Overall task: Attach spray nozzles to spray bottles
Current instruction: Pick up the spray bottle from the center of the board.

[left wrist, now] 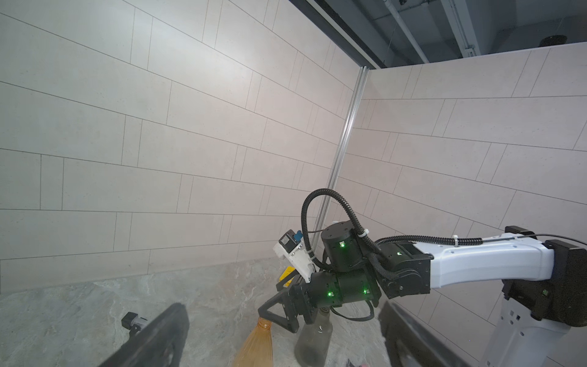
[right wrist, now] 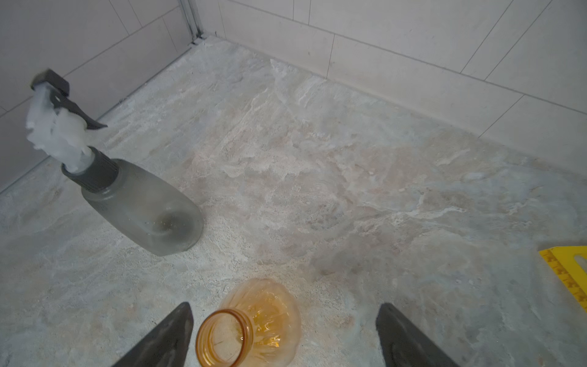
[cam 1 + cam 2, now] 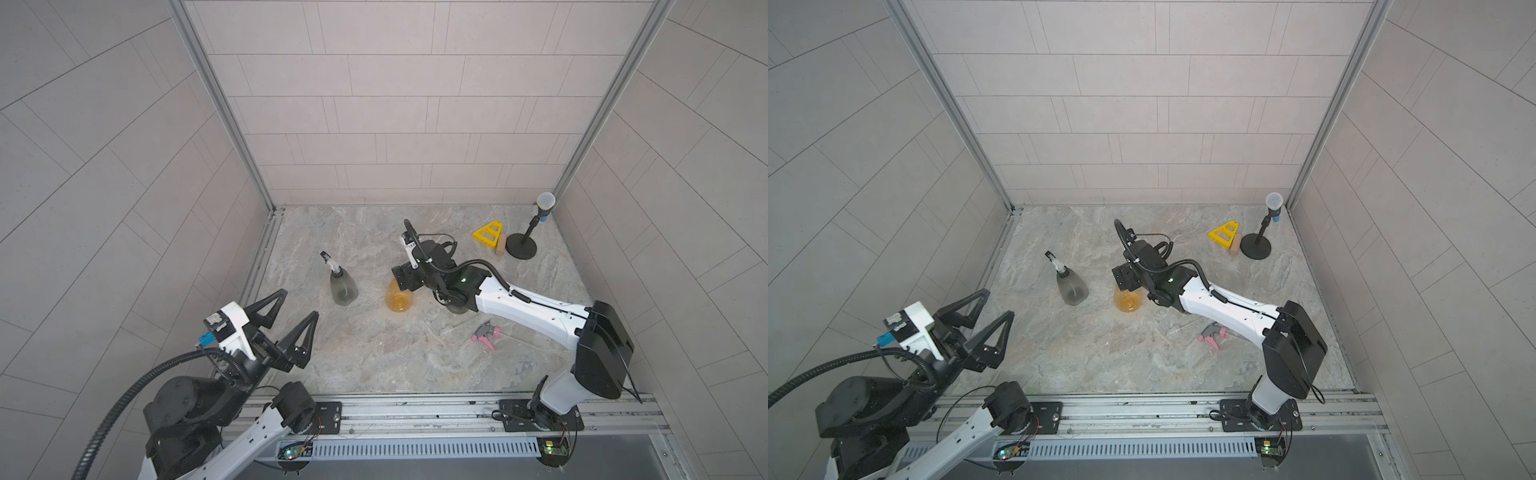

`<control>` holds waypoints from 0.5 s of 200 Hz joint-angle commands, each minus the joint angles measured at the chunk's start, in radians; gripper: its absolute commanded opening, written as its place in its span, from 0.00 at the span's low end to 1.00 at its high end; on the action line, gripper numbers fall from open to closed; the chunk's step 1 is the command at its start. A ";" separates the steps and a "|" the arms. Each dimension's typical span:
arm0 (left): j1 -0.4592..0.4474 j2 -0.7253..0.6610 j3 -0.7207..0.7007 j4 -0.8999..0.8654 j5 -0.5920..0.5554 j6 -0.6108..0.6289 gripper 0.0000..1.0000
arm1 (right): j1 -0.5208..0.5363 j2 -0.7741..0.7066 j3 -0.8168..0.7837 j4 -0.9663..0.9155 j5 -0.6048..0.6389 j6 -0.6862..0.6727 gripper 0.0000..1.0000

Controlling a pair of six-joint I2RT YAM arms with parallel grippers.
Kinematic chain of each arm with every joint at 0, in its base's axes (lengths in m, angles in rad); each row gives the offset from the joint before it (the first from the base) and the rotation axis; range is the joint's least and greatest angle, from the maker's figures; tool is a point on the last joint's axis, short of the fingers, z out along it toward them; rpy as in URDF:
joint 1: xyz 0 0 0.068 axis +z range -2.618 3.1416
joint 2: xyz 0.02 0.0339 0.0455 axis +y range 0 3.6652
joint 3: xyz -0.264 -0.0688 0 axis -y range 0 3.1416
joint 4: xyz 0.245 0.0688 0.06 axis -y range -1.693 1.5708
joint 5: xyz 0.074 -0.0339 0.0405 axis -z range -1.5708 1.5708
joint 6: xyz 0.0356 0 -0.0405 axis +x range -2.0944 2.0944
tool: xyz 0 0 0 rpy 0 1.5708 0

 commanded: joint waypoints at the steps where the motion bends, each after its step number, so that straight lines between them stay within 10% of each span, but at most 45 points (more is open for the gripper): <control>1: 0.001 0.011 -0.013 0.012 0.016 -0.015 1.00 | 0.001 0.032 -0.018 0.009 -0.062 -0.008 0.91; 100: 0.000 0.037 -0.069 0.037 0.040 -0.035 1.00 | 0.000 0.113 -0.089 0.128 -0.155 -0.012 0.76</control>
